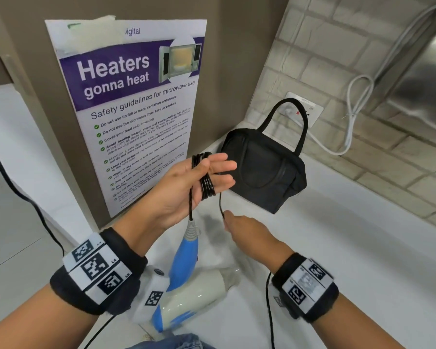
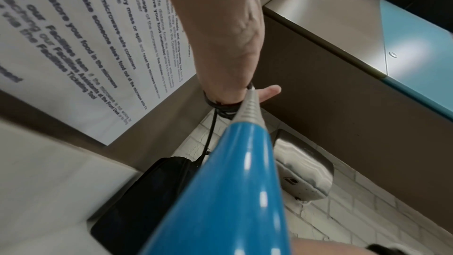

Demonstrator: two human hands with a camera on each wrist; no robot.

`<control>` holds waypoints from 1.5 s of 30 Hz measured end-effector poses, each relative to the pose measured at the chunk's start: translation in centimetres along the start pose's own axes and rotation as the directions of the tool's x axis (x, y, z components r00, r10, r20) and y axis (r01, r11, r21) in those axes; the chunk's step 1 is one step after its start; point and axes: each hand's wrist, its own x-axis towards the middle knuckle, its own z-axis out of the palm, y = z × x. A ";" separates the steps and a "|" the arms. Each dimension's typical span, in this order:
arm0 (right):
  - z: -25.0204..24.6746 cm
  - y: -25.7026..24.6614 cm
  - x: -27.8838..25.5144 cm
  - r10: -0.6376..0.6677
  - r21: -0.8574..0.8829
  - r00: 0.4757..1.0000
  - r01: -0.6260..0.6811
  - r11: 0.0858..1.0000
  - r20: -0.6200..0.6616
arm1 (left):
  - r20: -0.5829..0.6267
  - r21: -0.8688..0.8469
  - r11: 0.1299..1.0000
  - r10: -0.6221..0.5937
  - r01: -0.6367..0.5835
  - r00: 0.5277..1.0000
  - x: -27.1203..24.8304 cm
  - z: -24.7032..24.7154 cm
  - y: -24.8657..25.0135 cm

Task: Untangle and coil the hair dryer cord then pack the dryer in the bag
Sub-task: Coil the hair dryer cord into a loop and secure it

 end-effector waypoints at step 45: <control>-9.4 0.4 -2.0 0.007 0.642 0.944 0.220 0.735 -0.331 | 0.122 0.295 0.933 -0.249 0.204 0.961 -1.8 2.0 -1.8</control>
